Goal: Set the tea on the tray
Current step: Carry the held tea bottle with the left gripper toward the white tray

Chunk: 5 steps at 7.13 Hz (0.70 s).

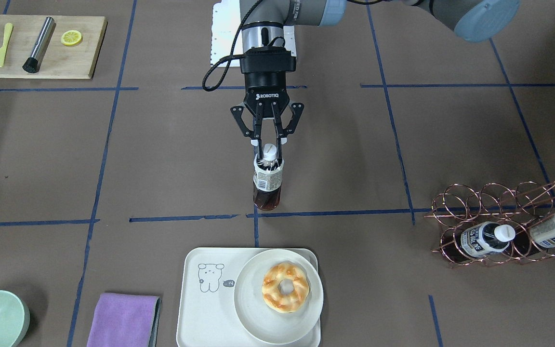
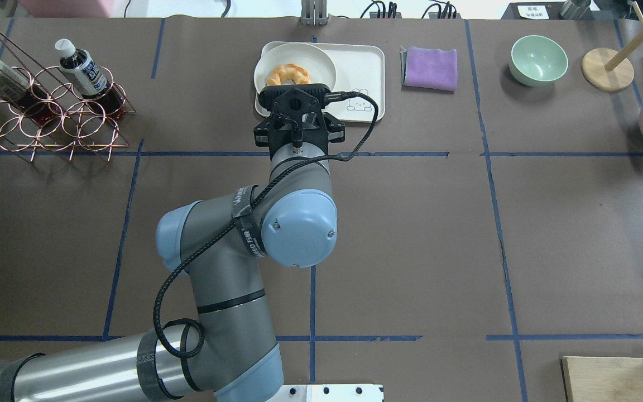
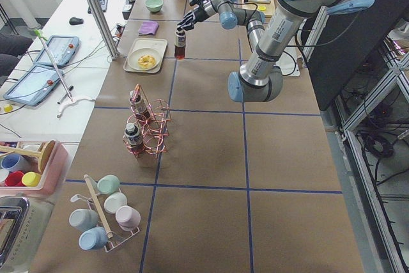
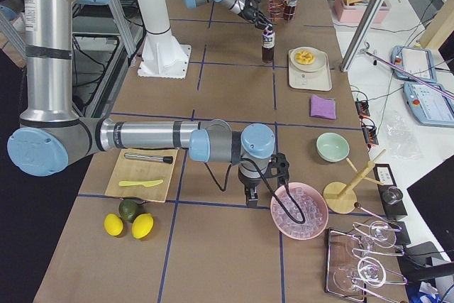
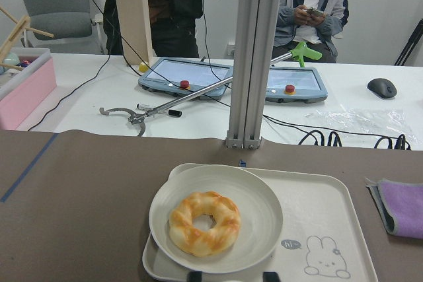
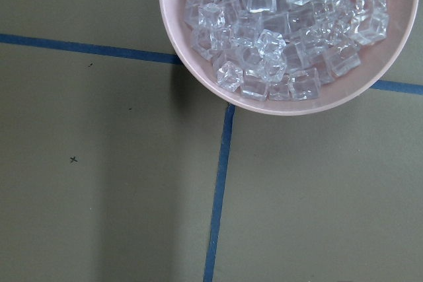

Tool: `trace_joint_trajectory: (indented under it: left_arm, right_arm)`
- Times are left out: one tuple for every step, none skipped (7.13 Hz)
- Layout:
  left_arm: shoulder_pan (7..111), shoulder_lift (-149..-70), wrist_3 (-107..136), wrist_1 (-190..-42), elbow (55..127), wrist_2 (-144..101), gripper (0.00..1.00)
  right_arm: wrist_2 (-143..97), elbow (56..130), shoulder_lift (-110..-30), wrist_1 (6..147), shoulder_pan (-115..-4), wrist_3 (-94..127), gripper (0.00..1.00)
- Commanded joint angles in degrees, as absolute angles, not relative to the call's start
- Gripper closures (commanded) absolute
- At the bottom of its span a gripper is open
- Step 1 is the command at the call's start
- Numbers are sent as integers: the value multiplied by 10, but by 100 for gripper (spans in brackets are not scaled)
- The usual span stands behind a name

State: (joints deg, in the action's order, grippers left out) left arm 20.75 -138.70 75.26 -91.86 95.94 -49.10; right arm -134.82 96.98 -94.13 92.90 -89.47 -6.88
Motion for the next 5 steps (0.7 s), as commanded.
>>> trace_joint_trajectory:
  left_arm:
    - [202,-1404,751,-903,943,-492,95]
    - [199,-1405,751,-903,943,-493,90]
    - [198,-1405,751,-906,943,-493,86]
    - [196,-1403,751,-908,942,-494,83]
    - [195,-1401,751,-911,942,-494,81]
  right_arm:
    - [-1348,969,-941,929,-895,-69,0]
    - [-1347,969,-941,929,-895,-69,0]
    - [-1348,969,-941,929,-895,-69,0]
    - [-1347,969,-941,929,-895,-69,0]
    - [-1347,969,-940,929,-895,-69,0]
